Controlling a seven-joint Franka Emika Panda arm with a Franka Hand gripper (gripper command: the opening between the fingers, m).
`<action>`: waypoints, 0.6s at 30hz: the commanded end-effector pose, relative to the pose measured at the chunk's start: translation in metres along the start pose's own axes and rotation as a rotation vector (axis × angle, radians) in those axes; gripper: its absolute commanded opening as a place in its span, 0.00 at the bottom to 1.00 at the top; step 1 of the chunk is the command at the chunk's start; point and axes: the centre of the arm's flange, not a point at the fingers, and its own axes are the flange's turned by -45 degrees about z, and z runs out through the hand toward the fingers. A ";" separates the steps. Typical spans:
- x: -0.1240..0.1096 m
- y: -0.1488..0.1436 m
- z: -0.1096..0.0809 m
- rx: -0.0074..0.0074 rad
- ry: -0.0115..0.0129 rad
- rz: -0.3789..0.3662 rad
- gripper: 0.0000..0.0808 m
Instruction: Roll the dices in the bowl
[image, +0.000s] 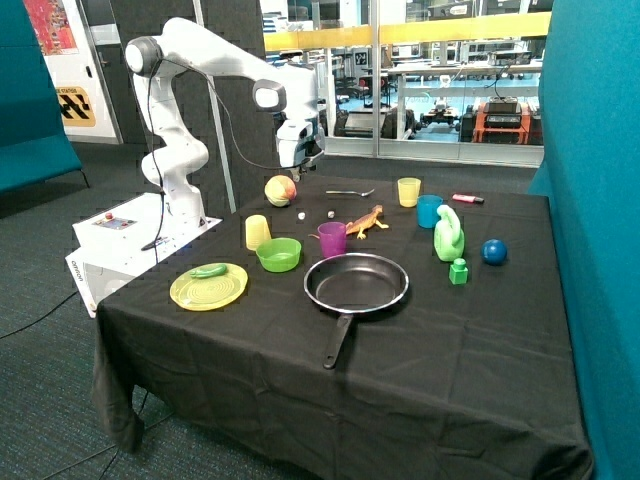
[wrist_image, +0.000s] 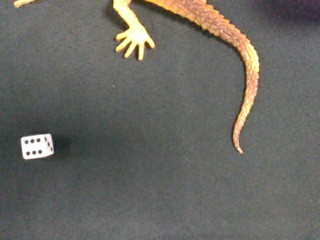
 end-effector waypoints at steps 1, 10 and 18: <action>-0.004 -0.001 -0.001 -0.0044 0.0020 -0.126 1.00; 0.003 -0.009 0.013 -0.0044 0.0020 -0.124 0.01; 0.014 -0.019 0.018 -0.0044 0.0020 -0.121 0.00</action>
